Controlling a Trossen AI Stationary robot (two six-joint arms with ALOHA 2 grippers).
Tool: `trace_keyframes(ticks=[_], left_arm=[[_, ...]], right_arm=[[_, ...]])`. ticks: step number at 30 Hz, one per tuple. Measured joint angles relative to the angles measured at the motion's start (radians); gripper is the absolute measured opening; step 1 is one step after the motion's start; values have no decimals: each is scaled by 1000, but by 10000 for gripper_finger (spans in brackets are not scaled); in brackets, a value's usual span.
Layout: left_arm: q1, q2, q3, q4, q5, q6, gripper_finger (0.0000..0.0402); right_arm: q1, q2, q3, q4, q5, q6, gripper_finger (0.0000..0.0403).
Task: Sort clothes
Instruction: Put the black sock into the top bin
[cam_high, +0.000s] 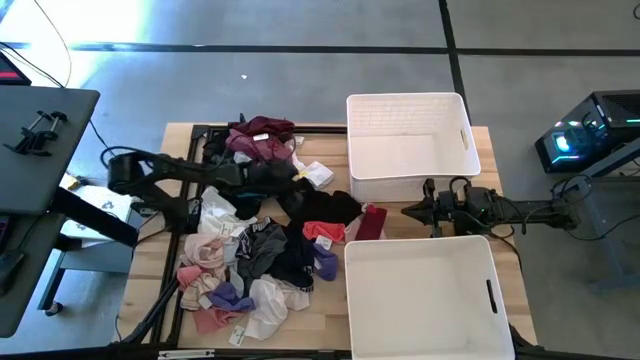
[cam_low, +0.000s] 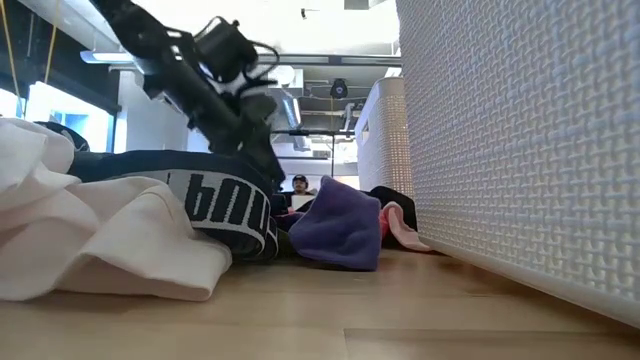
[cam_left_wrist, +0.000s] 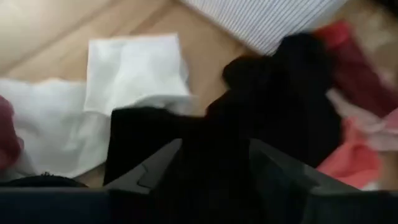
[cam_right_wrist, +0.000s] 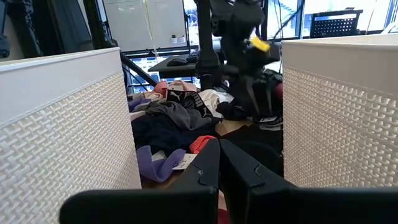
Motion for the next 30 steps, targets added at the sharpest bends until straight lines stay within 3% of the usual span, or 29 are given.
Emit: trace_keyframes(ticks=[4, 11, 16, 19, 22, 30], left_arm=[[9, 84, 1, 4, -10, 53, 186], [-1, 201, 4, 40, -20, 232, 151], [-19, 261, 6, 75, -21, 401, 106], [-24, 266, 7, 77, -6, 452, 57], [-26, 234, 4, 55, 5, 448, 10], [-33, -49, 74, -113, 8, 398, 3]], right_arm=[[0, 0, 0, 0, 0, 0, 0], [0, 0, 0, 0, 0, 0, 0], [0, 0, 0, 0, 0, 0, 0], [0, 0, 0, 0, 0, 0, 0], [0, 0, 0, 0, 0, 0, 0], [0, 0, 0, 0, 0, 0, 0]])
